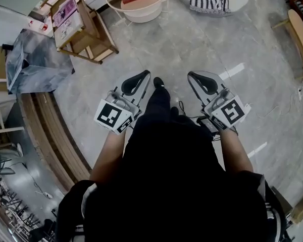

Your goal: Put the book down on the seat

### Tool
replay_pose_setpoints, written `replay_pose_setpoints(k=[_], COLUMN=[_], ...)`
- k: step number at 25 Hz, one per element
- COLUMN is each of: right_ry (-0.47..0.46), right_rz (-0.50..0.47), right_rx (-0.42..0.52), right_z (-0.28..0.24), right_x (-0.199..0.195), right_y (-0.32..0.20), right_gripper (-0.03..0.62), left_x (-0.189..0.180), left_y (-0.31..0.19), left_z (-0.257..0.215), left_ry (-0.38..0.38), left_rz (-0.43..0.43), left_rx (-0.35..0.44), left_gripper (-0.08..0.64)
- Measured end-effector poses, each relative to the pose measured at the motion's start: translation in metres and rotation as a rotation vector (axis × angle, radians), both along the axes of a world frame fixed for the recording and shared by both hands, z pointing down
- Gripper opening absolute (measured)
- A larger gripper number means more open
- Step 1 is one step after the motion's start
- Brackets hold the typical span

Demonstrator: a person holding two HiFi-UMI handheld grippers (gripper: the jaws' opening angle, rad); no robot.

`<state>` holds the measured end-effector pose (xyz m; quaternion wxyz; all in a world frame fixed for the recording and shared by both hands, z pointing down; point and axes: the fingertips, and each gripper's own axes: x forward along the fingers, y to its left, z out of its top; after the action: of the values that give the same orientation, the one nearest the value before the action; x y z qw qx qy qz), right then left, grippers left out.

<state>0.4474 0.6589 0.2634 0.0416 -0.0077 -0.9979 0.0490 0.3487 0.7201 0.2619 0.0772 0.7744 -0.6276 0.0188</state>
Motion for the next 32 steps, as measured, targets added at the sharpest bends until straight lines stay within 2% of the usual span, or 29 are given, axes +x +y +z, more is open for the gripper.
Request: replay_pose_setpoints(k=[6,14,20,26,32], right_ry=[0.034,0.094,0.113,0.094,0.07], right_rz=[-0.002,-0.052,-0.079,-0.039,0.021], right_rx=[-0.018,0.016,0.013,0.012,0.014], right_z=[0.005,-0.002,-0.004,-0.014,-0.012], right_x=[-0.047,-0.13,-0.2,-0.223,-0.235], right_y=[-0.04,-0.116,-0.148,-0.188,-0.256], right_gripper=[0.029,0.029,0.029,0.029,0.029], left_x=[-0.043,-0.144,-0.214,-0.24,-0.256], left_y=[-0.046,-0.117,-0.138,-0.159,-0.205], left_z=[0.014,0.01,0.013,0.019,0.021], left_ry=[0.057,0.066,0.092,0.122,0.104], left_rz=[-0.009,-0.084,-0.128,-0.136,-0.119], left_rx=[0.012,0.048,0.054,0.043,0.038], left_gripper=[0.026,0.025,0.025,0.025,0.025])
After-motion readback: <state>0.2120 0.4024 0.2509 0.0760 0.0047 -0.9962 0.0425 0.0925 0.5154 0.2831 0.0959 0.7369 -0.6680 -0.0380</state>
